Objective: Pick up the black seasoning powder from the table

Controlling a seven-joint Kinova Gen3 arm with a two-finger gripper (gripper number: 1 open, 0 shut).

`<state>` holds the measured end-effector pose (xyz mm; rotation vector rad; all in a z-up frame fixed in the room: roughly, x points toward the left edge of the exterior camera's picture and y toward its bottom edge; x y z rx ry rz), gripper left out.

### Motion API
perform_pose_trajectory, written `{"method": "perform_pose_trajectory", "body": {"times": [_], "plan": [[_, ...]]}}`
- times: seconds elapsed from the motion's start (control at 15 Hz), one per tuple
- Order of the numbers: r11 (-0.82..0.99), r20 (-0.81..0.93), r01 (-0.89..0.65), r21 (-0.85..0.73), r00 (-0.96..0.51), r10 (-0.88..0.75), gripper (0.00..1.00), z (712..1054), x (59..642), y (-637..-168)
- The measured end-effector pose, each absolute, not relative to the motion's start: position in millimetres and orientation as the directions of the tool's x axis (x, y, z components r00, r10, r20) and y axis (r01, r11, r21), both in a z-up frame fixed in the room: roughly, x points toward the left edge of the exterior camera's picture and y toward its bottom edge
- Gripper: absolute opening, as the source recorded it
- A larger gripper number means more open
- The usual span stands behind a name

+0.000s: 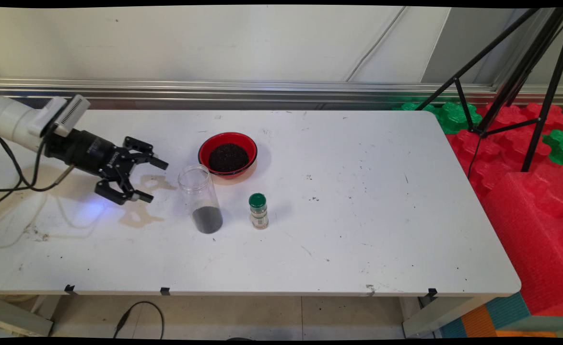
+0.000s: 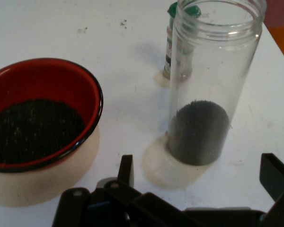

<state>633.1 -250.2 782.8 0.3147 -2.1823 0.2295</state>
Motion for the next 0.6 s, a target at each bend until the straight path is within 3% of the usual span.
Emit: {"method": "perform_pose_trajectory", "body": {"times": [0.6], "plan": [[0.970, 0.865, -0.235, -0.064, -0.498, -0.064, 1.00, 744, 606, -268]]}}
